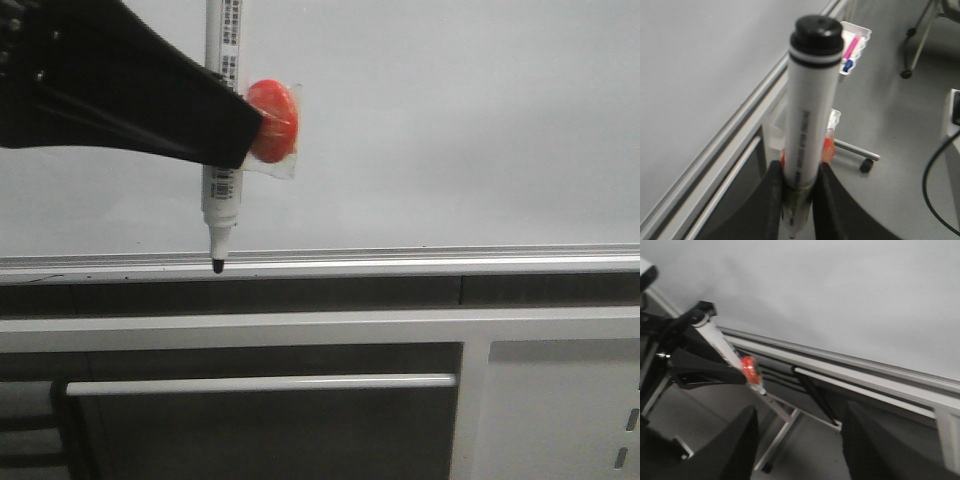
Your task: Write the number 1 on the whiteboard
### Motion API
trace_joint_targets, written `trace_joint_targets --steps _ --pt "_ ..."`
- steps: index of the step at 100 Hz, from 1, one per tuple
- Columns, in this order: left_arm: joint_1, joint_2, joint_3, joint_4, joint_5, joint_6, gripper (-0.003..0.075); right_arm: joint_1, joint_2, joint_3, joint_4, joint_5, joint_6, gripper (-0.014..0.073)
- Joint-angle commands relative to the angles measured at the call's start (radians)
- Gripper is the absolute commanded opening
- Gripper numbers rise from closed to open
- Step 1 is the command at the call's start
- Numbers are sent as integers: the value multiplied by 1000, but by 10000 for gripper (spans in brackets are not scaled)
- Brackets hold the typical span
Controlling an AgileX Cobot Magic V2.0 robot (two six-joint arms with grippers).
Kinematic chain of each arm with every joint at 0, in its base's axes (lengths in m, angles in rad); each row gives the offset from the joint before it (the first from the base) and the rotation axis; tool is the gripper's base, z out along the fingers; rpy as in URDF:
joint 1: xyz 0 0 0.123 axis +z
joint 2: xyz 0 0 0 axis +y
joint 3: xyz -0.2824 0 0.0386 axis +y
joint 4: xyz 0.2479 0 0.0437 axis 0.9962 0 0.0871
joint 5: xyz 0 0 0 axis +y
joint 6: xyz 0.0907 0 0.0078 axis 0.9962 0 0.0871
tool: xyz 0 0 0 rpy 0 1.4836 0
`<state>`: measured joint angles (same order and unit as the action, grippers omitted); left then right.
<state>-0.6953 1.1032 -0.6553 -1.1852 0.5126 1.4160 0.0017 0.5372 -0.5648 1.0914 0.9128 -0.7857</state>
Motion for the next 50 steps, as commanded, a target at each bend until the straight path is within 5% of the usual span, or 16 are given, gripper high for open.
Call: trace_joint_targets --steps 1,24,50 --pt "-5 -20 -45 -32 82 34 -20 -3 86 -84 123 88 -101 342" --pt "-5 27 -99 22 216 50 -20 -3 313 -289 128 390 -127 342" --pt "-5 128 -138 38 295 50 -20 144 428 -457 -10 392 -99 342"
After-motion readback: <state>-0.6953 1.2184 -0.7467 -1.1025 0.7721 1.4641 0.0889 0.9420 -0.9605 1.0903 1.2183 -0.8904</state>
